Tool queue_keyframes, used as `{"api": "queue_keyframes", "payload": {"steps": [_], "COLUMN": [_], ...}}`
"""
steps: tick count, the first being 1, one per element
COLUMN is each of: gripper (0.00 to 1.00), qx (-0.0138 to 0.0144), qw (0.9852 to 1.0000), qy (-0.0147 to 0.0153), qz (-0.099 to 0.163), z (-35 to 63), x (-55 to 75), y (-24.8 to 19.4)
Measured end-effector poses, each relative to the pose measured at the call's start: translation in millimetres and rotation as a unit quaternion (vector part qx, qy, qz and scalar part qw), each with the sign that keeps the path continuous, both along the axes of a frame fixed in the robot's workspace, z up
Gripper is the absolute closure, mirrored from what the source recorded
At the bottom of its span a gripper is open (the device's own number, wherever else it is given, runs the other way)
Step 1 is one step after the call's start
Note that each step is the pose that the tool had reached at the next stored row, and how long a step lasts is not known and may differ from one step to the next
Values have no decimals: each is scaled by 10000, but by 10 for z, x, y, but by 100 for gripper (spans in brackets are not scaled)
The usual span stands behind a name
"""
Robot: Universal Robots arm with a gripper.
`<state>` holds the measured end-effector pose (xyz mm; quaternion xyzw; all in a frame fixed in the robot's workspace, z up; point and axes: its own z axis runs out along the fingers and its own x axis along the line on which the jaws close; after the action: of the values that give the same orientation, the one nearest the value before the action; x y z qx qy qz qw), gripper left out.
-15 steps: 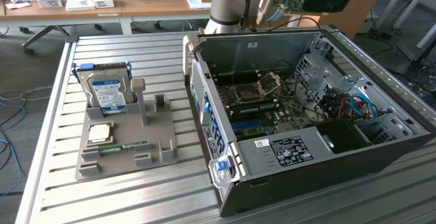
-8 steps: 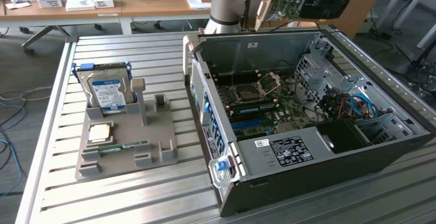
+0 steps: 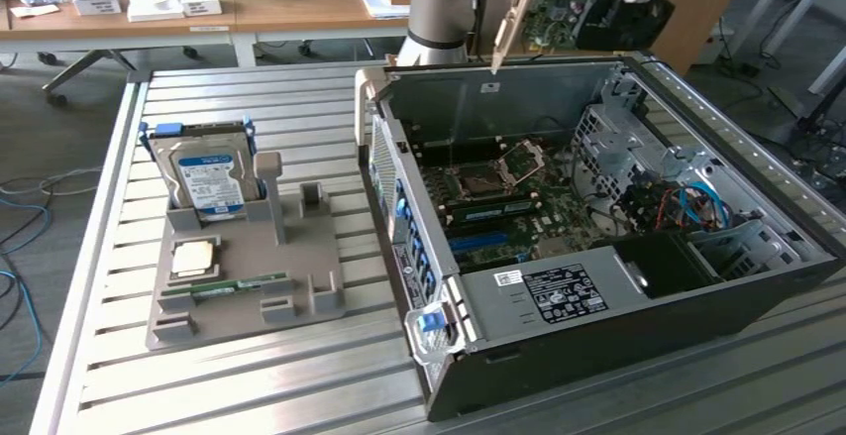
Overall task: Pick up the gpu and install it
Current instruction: 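Insert the gpu into the slot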
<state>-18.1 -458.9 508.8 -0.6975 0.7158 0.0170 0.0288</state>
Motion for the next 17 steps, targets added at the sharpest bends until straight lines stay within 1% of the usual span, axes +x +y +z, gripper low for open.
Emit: {"api": "queue_keyframes", "payload": {"steps": [6, 17], "gripper": [73, 73], "qx": [-1, 0], "qw": [10000, 10000], "qy": [0, -2], "qz": [2, 14], "z": [-35, -234], "x": [0, 0], "y": [0, 0]}}
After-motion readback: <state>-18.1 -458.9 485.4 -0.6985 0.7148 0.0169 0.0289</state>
